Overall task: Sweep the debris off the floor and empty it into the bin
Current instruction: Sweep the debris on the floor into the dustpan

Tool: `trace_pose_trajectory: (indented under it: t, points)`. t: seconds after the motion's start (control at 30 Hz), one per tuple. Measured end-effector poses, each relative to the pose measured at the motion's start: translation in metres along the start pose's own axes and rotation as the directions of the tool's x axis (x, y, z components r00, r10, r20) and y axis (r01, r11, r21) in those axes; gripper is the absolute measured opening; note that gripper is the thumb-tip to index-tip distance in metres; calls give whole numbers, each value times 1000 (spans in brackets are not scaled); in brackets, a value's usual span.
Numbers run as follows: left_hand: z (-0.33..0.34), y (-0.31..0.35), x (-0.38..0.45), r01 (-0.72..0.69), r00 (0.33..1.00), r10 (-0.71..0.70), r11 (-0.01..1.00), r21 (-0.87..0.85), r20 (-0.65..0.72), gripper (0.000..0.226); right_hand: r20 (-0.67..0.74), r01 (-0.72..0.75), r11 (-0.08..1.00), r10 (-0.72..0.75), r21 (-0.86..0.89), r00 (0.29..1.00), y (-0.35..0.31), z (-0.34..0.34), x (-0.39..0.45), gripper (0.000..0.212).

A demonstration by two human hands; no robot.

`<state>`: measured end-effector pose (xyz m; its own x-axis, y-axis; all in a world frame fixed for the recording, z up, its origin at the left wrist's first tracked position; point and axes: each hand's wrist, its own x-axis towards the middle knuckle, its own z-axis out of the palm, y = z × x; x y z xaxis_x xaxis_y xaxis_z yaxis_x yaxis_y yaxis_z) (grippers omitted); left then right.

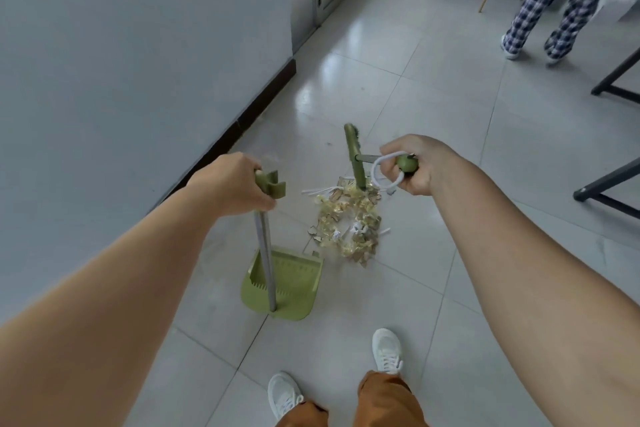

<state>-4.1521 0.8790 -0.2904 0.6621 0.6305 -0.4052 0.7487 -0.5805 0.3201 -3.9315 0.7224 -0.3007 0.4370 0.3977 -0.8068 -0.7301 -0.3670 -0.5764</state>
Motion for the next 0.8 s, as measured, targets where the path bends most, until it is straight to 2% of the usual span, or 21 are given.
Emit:
trace_pose_trajectory:
  t: [0.07,0.13,0.2,0.27,0.33,0.43,0.53,0.67,0.8]
  points:
    - [3,5,0,48,999,-48,999,-5,20,26,118,-15,998,8,65,993,-9,-9,12,18]
    - [7,17,0,124,992,-124,992,-3,3,28,206,-56,998,62,-34,977,-16,-22,32,14]
    - [9,26,0,175,985,-175,985,5,-11,26,144,-49,950,98,-310,985,-11,-30,53,12]
    - [14,39,2,240,971,-240,971,-6,-21,24,85,-3,861,53,-508,995,-13,-32,77,13]
    - [20,50,2,293,956,-293,956,-11,-26,23,130,32,841,45,-541,990,-16,-28,99,17]
    - [31,61,1,350,936,-351,936,-24,-34,22,193,-19,820,157,-572,969,-11,-22,123,24]
    - [39,67,-2,381,923,-382,924,-38,-39,19,140,-62,704,226,-707,964,1,-25,140,22]
    - [45,73,-11,406,912,-407,913,-35,-47,17,76,-51,405,291,-913,954,8,-48,141,20]
    - [52,76,-24,402,914,-402,915,-26,-43,15,-19,-100,302,260,-948,965,-4,-87,130,23]
